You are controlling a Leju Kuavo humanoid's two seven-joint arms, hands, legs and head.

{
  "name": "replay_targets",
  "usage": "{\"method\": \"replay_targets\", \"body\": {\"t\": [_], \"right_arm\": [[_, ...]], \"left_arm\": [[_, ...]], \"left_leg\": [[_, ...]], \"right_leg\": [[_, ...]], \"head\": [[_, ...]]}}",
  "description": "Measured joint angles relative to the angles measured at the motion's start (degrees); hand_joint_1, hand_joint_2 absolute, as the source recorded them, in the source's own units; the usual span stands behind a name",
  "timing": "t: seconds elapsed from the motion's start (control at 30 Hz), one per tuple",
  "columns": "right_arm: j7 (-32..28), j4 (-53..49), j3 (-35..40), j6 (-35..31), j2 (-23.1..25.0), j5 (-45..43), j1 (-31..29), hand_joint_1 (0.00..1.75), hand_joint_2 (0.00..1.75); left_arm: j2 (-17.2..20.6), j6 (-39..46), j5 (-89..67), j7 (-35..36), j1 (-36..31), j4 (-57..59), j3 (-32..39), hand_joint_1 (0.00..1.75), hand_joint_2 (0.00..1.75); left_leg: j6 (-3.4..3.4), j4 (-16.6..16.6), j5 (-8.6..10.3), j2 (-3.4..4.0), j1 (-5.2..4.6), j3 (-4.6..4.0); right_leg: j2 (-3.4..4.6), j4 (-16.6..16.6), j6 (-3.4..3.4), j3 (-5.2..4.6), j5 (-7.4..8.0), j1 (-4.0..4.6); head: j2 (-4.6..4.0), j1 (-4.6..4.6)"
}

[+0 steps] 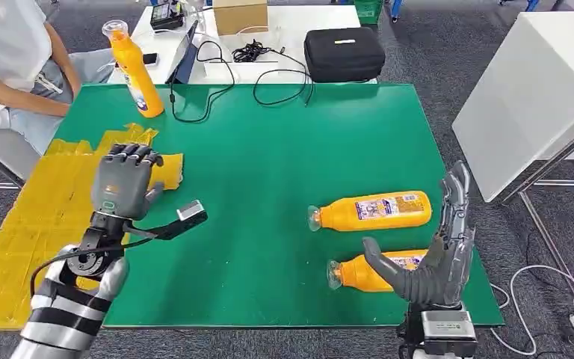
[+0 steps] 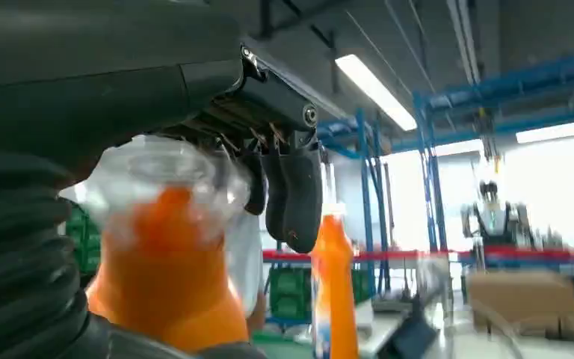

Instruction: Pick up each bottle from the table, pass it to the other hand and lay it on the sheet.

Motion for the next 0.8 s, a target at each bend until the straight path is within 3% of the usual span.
{"method": "replay_targets", "body": {"t": [0.23, 0.43, 0.57, 0.7, 0.8], "right_arm": [[0.02, 1.05, -0.41, 2.08, 0.28, -0.98, -1.19, 0.00, 1.75], [0.09, 2.55, -0.37, 2.62, 0.50, -1.16, -1.73, 0.00, 1.75], [0.46, 3.85, -0.24, 3.32, 0.55, -1.31, -2.00, 0.00, 1.75], [0.66, 4.83, -0.22, 3.30, 0.55, -1.29, -2.05, 0.00, 1.75], [0.66, 5.37, -0.22, 3.30, 0.55, -1.29, -2.29, 0.00, 1.75]], "left_arm": [[-2.28, -0.41, 4.24, 0.24, -9.12, 21.14, -2.97, 1.75, 1.75], [-4.39, 0.68, 6.10, 0.94, -15.68, 35.65, -3.34, 1.75, 1.75], [-4.98, -0.70, 8.02, 1.53, -17.89, 41.61, -2.71, 1.75, 1.75], [-4.96, -1.14, 8.85, 1.60, -16.84, 46.02, -0.81, 1.75, 1.75], [-4.90, -1.14, 8.87, 1.62, -16.73, 47.72, -0.13, 1.75, 1.75]], "left_leg": [[-0.04, -0.03, -0.07, 0.11, 0.01, 0.16], [0.04, -0.06, -0.56, 1.27, 0.14, 0.69], [0.02, -0.12, -0.58, 1.67, 0.33, 0.87], [-0.55, -0.23, 0.06, 1.40, 0.45, 0.61], [-0.74, -0.23, 0.32, 0.56, 0.53, 0.27]], "right_leg": [[0.02, 0.02, 0.00, 0.24, 0.01, -0.02], [1.09, 0.10, -0.15, 0.39, 0.09, -0.06], [1.46, 0.15, -0.41, 0.37, 0.26, 0.06], [1.29, 0.19, -0.51, 0.08, 0.28, 0.31], [0.54, 0.23, -0.54, -0.06, 0.25, 0.43]], "head": [[0.00, 0.04], [0.00, 0.02], [0.00, 0.00], [0.00, 0.00], [0.00, 0.02]]}}
